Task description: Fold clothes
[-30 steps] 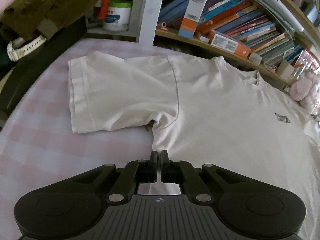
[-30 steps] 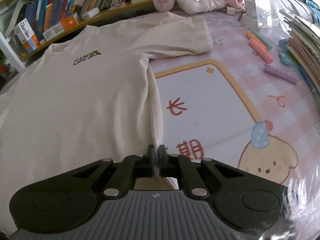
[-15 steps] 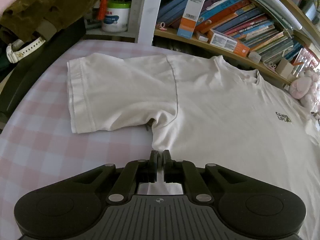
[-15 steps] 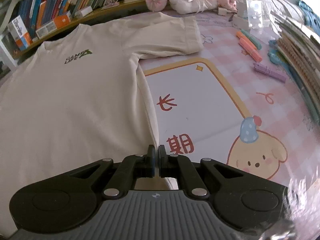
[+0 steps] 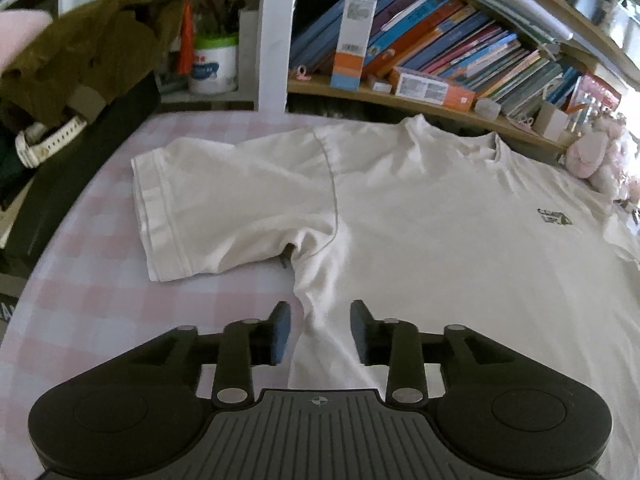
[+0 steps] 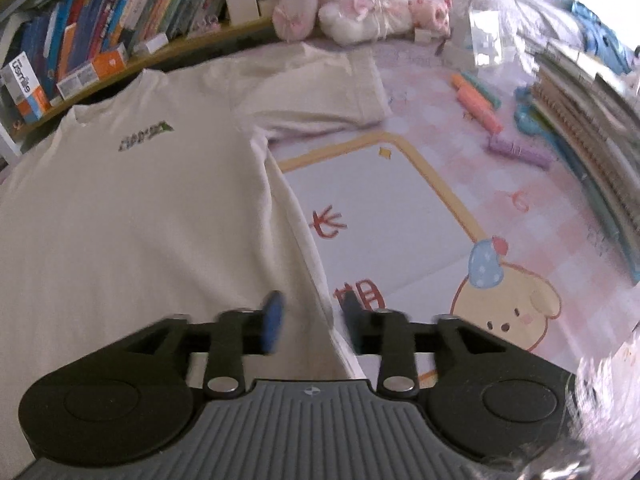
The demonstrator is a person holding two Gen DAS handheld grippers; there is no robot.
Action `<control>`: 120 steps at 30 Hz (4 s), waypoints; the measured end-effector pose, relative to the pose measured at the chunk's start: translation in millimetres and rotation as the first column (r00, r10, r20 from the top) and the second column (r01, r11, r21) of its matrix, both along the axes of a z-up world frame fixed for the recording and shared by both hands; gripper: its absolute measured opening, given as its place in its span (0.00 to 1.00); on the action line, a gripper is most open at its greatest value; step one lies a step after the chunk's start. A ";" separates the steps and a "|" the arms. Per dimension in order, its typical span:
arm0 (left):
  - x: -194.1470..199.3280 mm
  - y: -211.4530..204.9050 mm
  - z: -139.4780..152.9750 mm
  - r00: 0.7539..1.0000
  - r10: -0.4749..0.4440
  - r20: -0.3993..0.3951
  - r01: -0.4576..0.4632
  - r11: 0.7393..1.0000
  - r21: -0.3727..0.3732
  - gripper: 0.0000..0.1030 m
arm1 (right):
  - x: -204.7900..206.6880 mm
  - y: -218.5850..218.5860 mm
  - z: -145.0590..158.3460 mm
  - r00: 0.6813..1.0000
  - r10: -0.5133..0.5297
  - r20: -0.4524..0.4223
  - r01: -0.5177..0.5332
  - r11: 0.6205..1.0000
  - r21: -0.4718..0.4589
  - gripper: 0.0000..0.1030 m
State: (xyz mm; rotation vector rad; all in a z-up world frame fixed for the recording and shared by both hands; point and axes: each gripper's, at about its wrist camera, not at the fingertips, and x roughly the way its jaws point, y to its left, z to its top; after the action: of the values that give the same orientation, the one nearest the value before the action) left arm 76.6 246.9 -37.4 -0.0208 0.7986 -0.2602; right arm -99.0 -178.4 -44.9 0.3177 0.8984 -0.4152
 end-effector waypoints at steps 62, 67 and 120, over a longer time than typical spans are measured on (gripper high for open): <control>-109.4 -246.2 0.2 0.996 0.049 -0.069 -0.039 0.989 0.140 0.86 | 67.0 -170.4 -6.6 0.975 0.119 0.185 -0.172 0.938 0.302 0.47; -107.1 -249.1 -7.4 0.994 0.037 -0.098 -0.025 0.992 0.122 0.86 | 81.2 -189.0 -7.9 0.974 0.082 0.212 -0.146 0.940 0.309 0.43; -118.4 -249.3 -24.3 0.990 -0.133 -0.035 0.137 0.981 0.141 1.00 | 209.2 26.1 15.5 0.725 0.666 0.177 -0.649 0.746 -0.148 0.58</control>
State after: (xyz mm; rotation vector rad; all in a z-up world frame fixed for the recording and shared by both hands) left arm -41.8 -2.4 -61.7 0.1658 0.8438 -0.3314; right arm 110.1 -152.2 -29.4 -0.0454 0.7162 0.2537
